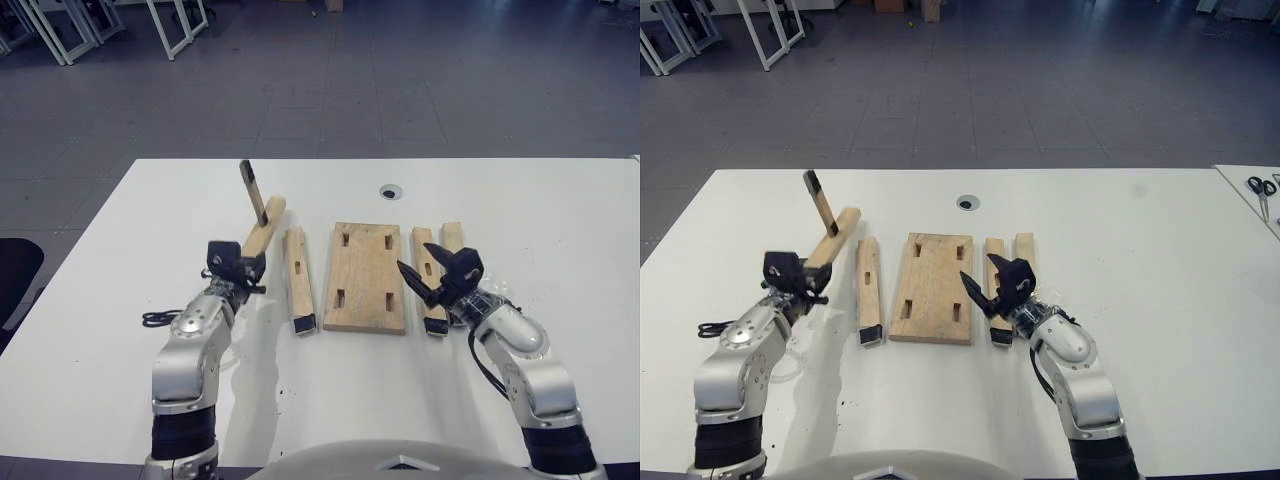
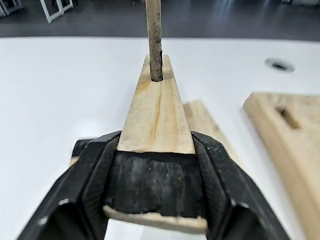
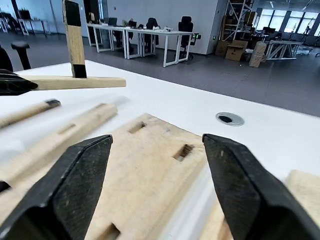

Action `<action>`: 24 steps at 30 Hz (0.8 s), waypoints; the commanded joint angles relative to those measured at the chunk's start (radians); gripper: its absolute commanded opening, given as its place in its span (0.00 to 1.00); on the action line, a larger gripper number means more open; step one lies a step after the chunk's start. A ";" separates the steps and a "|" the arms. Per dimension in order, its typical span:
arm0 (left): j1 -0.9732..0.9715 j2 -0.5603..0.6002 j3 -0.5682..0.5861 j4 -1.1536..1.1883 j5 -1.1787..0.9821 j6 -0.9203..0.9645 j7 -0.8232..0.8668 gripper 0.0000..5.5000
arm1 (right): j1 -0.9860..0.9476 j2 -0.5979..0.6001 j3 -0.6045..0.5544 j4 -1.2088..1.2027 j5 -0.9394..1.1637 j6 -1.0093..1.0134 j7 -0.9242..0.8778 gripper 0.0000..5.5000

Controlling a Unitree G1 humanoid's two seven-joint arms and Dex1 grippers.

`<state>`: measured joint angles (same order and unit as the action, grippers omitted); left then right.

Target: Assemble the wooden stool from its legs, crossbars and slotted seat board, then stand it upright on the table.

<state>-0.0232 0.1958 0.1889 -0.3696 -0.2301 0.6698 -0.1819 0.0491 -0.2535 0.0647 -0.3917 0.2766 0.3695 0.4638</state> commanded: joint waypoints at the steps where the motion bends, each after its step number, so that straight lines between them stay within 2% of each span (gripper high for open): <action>1: -0.077 -0.005 0.047 -0.015 -0.136 -0.031 -0.090 0.37 | -0.059 0.023 -0.089 -0.068 0.210 0.209 -0.025 0.74; 2: -0.094 0.002 0.047 -0.012 -0.162 -0.034 -0.112 0.37 | -0.080 0.031 -0.126 -0.069 0.282 0.270 -0.043 0.79; 6: -0.141 -0.011 0.082 -0.040 -0.332 0.009 -0.169 0.37 | -0.158 0.079 -0.257 -0.053 0.600 0.465 -0.126 0.80; 10: -0.166 -0.021 0.137 -0.100 -0.715 0.184 -0.191 0.37 | -0.207 0.087 -0.334 -0.012 0.967 0.586 -0.187 0.80; 13: -0.153 0.021 0.152 -0.122 -0.955 0.281 -0.179 0.37 | -0.234 0.074 -0.351 0.008 1.176 0.598 -0.250 0.89; 16: -0.137 0.065 0.144 -0.131 -1.122 0.321 -0.150 0.37 | -0.258 0.057 -0.339 0.006 1.304 0.576 -0.307 1.00; 20: -0.109 0.108 0.104 -0.143 -1.281 0.327 -0.096 0.37 | -0.269 0.003 -0.311 -0.013 1.412 0.577 -0.290 1.00; 24: -0.089 0.149 0.068 -0.151 -1.389 0.312 -0.066 0.37 | -0.309 -0.027 -0.274 0.017 1.427 0.563 -0.275 1.00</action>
<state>-0.1190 0.3157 0.2713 -0.5068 -1.5713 0.9915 -0.2588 -0.2262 -0.2569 -0.2250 -0.3869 1.6935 0.9401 0.1799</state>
